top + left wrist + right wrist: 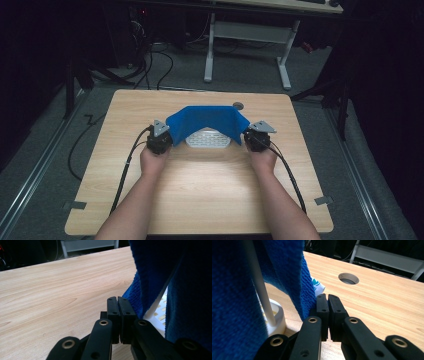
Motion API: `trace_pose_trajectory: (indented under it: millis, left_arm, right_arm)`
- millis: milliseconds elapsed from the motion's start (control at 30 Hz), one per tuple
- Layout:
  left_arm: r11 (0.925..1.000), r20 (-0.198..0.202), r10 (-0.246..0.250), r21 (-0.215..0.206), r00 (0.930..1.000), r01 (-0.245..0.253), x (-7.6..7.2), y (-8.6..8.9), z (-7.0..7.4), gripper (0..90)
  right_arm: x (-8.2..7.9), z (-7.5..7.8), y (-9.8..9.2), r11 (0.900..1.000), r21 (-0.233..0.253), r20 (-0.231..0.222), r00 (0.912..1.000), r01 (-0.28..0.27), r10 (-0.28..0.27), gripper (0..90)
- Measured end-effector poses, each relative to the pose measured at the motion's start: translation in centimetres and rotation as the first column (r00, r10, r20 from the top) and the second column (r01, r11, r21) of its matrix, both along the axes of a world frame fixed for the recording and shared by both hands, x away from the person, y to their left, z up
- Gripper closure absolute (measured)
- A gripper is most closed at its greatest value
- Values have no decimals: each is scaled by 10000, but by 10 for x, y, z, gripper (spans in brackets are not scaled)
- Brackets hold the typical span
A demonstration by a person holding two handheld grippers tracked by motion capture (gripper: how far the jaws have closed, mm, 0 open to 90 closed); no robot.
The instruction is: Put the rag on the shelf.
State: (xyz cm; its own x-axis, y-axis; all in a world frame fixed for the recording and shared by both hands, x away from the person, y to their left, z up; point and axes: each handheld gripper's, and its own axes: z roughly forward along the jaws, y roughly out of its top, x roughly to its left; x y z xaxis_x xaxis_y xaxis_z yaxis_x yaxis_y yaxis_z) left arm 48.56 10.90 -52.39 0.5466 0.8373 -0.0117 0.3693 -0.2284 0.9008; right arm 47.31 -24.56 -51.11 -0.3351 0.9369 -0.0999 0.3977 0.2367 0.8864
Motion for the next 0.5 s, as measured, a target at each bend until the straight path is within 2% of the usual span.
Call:
trace_pose_trajectory:
  millis: [200,333,500]
  left_arm:
    - [9999,-107,99,-128,9999,-100,-2,5,-2,880]
    - [9995,-172,253,-188,9995,-256,-3,9,2,798]
    - [9979,-177,458,-455,9988,-466,-4,15,8,749]
  right_arm:
    - [-2,-1,0,10000,-59,-93,10000,-16,16,858]
    - [-3,3,0,10000,-8,-79,10000,-20,20,798]
    - [-5,9,-3,10000,7,34,10000,89,-89,784]
